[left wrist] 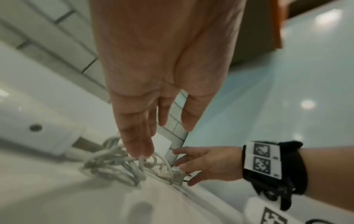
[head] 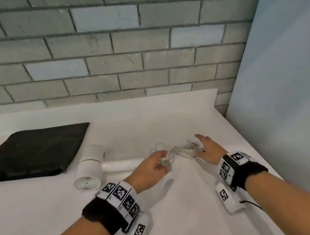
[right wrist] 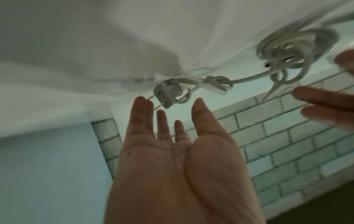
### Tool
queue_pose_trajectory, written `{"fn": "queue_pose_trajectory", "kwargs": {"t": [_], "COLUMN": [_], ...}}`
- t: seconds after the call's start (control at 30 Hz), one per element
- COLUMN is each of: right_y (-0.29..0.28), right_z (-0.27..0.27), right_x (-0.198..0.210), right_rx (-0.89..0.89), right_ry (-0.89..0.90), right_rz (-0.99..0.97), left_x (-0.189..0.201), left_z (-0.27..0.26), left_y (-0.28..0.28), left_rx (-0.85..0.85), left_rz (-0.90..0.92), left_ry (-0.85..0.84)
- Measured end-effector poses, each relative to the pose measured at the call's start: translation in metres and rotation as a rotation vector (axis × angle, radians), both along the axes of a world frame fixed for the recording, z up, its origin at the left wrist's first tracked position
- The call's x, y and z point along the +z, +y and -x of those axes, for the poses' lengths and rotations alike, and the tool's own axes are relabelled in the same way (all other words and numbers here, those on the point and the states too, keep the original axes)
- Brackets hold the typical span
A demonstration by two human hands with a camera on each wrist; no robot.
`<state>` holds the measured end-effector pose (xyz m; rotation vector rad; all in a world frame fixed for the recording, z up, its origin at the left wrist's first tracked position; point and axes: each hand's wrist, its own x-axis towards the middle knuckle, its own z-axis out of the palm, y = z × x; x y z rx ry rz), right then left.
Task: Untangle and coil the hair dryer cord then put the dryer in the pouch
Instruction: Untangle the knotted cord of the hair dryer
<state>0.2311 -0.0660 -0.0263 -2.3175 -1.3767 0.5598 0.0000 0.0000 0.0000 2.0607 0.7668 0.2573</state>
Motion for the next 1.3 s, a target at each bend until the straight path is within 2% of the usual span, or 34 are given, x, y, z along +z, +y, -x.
{"fn": "queue_pose_trajectory", "kwargs": {"t": [0.07,0.2,0.37,0.47,0.57,0.67,0.73,0.87,0.97,1.07,1.2,1.3], "right_y": [0.008,0.016,0.005,-0.006,-0.019,-0.026,-0.026,-0.025,-0.025,-0.026,-0.028,-0.025], "right_z": [0.0,-0.001,0.003,0.01,0.024,0.046,0.057,0.069,0.075,0.077,0.079,0.085], "right_x": [-0.001,-0.01,0.005,0.025,0.048,0.062,0.066,0.071,0.07,0.066,0.059,0.055], "right_rx": [-0.008,-0.054,-0.038,0.034,0.14,0.263,0.278,0.292,0.346,0.312,0.382,0.335], "right_ry": [0.068,0.206,0.405,0.35,0.372,0.376,0.395,0.622,0.697,0.692,0.713,0.663], "right_rz": [0.042,0.031,-0.15,-0.33,-0.439,-0.449,-0.464,-0.448,-0.417,-0.441,-0.402,-0.521], "left_x": [0.0,-0.002,-0.002,0.001,0.007,0.014,0.017,0.018,0.016,0.016,0.019,0.02], "left_z": [-0.005,-0.01,-0.016,-0.02,-0.021,-0.02,-0.018,-0.011,-0.005,-0.003,-0.003,-0.003], "left_y": [0.003,0.006,0.011,0.007,0.006,0.008,0.01,0.015,0.019,0.019,0.016,0.014], "left_rx": [0.019,0.003,0.053,0.091,0.107,0.138,0.146,0.227,0.329,0.396,0.481,0.529], "left_rz": [0.095,0.169,0.26,0.28,0.261,0.306,0.293,0.236,0.171,0.132,0.225,0.237], "left_ry": [0.008,0.047,0.013,-0.059,-0.172,-0.299,-0.333,-0.386,-0.433,-0.463,-0.506,-0.508]}}
